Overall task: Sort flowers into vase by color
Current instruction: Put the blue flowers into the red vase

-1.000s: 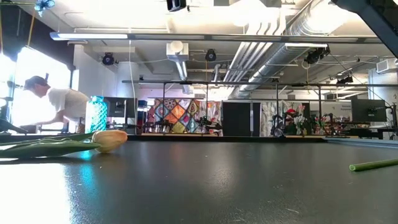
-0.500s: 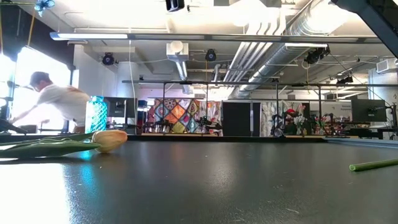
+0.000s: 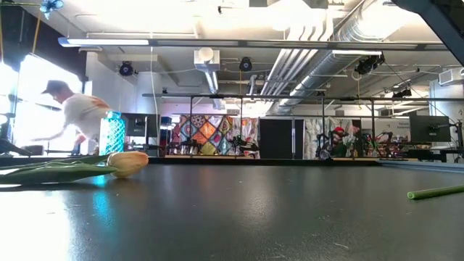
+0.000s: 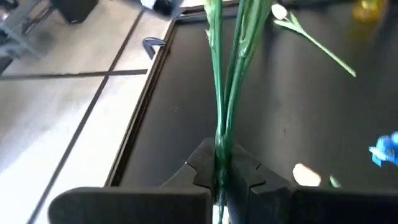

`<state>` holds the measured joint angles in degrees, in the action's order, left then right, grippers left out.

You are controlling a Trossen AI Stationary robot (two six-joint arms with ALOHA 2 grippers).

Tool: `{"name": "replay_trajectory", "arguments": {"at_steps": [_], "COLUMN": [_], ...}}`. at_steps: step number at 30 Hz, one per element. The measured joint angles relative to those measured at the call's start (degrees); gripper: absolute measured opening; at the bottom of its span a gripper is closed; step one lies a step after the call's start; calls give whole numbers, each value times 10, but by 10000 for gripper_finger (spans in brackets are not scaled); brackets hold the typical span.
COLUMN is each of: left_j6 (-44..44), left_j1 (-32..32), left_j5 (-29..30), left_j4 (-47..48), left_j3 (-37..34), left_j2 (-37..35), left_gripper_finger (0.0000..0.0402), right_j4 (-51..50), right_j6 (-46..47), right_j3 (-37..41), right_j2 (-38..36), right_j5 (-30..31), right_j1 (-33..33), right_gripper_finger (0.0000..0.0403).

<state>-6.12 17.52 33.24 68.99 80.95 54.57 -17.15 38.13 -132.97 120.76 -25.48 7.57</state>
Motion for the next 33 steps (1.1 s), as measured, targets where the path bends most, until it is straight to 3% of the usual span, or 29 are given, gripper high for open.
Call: {"name": "replay_trajectory", "arguments": {"at_steps": [6,11,15,21,26,33], "left_j6": [-104,-153,-167,-179,-173,-158], "left_j1": [0,0,0,0,0,0], "left_j5": [39,59,78,101,66,21], "left_j4": [-14,-59,-92,-133,-197,-237], "left_j3": [0,0,-2,-10,-36,-45], "left_j2": [-31,-68,-89,-98,-92,-65], "left_gripper_finger": [2,1,1,1,0,0], "right_j4": [35,22,29,37,110,151], "right_j6": [-178,-311,-350,-325,-296,-290], "right_j3": [0,1,-1,-1,0,0], "right_j2": [-47,-76,-90,-66,-24,4], "right_j5": [140,272,340,331,297,328], "right_j1": [-5,-33,-60,-88,-96,-92], "right_gripper_finger": [131,141,142,142,142,142]}}
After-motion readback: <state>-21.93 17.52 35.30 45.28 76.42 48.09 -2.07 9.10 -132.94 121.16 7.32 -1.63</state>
